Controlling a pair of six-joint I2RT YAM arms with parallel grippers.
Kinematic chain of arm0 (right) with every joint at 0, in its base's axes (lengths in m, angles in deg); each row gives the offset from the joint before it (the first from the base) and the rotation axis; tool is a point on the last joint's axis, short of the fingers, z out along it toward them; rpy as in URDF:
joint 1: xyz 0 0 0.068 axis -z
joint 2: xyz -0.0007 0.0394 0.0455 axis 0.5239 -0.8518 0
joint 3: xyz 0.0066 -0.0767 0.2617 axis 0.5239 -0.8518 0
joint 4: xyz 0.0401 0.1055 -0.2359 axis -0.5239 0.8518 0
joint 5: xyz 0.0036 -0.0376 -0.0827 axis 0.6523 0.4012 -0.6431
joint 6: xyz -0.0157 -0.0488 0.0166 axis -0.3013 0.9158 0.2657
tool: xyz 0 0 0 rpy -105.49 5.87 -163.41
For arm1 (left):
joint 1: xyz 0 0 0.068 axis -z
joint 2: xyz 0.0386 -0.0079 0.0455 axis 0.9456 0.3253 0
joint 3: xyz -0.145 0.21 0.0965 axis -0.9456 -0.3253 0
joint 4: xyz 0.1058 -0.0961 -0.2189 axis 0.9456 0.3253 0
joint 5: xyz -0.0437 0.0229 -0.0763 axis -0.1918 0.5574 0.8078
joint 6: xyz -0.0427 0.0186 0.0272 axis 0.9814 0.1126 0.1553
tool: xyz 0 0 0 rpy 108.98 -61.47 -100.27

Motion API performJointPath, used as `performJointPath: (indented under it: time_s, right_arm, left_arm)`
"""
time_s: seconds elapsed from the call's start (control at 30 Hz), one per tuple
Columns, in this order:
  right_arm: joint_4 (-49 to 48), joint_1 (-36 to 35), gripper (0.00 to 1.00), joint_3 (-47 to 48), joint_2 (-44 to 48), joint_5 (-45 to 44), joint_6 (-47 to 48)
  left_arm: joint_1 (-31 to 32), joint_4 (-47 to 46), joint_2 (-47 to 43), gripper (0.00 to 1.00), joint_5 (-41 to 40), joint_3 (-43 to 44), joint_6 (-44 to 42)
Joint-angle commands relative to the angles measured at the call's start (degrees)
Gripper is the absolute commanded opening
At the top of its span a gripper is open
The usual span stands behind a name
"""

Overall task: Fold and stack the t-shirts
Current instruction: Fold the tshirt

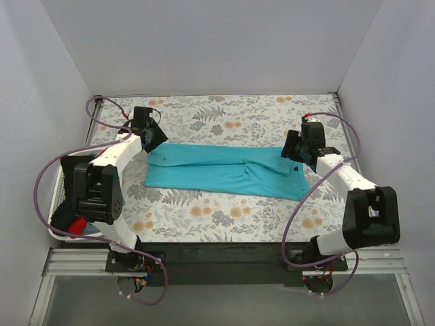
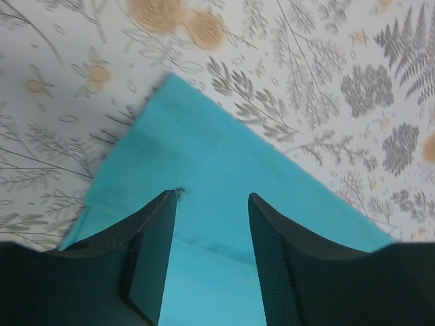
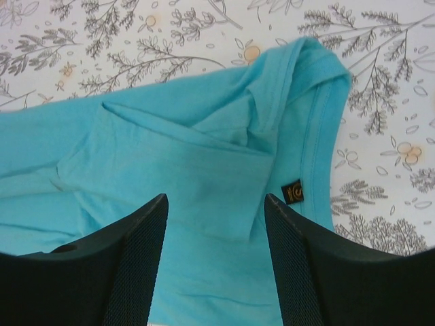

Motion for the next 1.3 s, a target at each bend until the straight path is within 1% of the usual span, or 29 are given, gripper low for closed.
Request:
performJointPath:
  time_s: [0.0,0.1,0.17,0.37,0.6,0.83,0.9,0.93,0.97,1.03,1.07,1.13,1.27]
  right_arm:
    - [-0.58,-0.3,0.65,6.47,-4.66,-1.0,1.88]
    - [-0.4,-0.21,0.63,9.64,-8.79,-1.8,2.23]
    - [-0.23,-0.21,0.61,10.88,-11.6,-1.27,2.41]
    - [-0.23,-1.0,0.58,13.87,-16.53,1.63,1.88]
    - [-0.14,-4.6,0.58,14.22,-18.38,-1.09,1.97]
    - [-0.23,-5.75,0.58,13.7,-20.05,-2.23,1.97]
    - [-0.23,-6.01,0.53,13.52,-20.05,-2.41,1.88]
    - [-0.14,-6.1,0.48,13.52,-19.97,-2.41,1.88]
    - [-0.22,-6.19,0.38,13.43,-19.79,-2.32,1.71]
    - [-0.23,-6.54,0.28,13.08,-19.53,-2.5,1.53]
    - [-0.23,-6.8,0.21,12.99,-19.44,-2.5,1.44]
    - [-0.23,-6.89,0.11,12.38,-18.91,-2.67,1.18]
    - [-0.23,-7.07,0.03,11.06,-17.51,-2.85,0.56]
  left_arm:
    - [4.05,-1.33,0.67,0.45,5.17,1.69,-1.58]
    - [6.25,-1.77,2.26,0.44,6.83,2.22,-1.49]
    - [6.96,-2.03,3.13,0.44,7.45,2.31,-1.14]
    - [9.77,-3.09,5.95,0.42,11.94,3.19,-0.62]
    - [13.37,-3.7,9.99,0.41,14.22,4.86,-0.79]
    - [14.87,-3.79,11.75,0.4,14.4,5.13,-0.79]
    - [15.05,-3.79,12.1,0.4,14.57,5.13,-0.79]
    - [15.05,-3.79,12.19,0.4,14.66,5.21,-0.79]
    - [15.05,-3.79,12.11,0.4,14.66,5.21,-0.79]
    - [15.23,-3.79,12.19,0.4,14.75,5.21,-0.7]
    - [15.4,-3.7,12.19,0.4,14.92,5.3,-0.79]
    - [15.4,-3.79,12.11,0.4,14.93,5.39,-0.79]
    - [15.58,-3.79,12.19,0.4,14.93,5.21,-0.79]
